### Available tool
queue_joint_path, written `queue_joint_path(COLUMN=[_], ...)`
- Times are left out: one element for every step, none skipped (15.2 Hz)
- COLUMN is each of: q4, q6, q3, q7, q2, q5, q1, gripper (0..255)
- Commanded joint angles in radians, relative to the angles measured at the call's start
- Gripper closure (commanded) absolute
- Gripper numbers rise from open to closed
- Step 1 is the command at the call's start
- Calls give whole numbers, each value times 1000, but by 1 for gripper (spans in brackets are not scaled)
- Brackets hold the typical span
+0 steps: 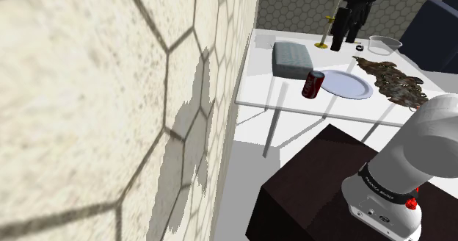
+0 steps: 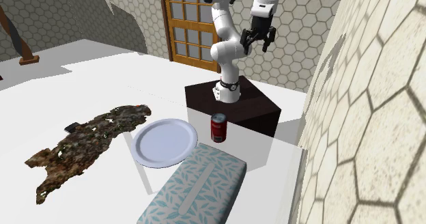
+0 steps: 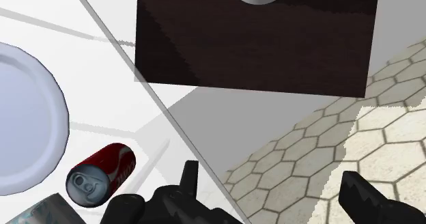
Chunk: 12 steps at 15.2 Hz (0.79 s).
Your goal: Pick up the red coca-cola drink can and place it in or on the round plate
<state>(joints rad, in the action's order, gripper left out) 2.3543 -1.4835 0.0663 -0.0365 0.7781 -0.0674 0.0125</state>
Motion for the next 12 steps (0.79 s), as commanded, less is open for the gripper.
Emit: queue_joint_path(q4=[0,21,41,60,78,94,109,122,134,144,153,161], q6=[0,-31,-63,-95,-127,-160,-194,-227,-261,-296,-330,-365], q3=[0,19,39,58,79,99,119,140,161,182,204,225], q7=[0,-16,-32,-48,-64,-80,-96,-113,-129,-146,-163,-180], q2=[0,-2,-5,-10,-17,-26,-36,-48,-62,-78,-96,-116], q5=[0,-10,-21,-31,-41,-50,-59,-67,-75,-82,-88,-93], q1=[0,-6,-13,-19,-26,-32,-39,-45,-51,-56,-61,-65], gripper=[0,0,0,0,0,0,0,0,0,0,0,0])
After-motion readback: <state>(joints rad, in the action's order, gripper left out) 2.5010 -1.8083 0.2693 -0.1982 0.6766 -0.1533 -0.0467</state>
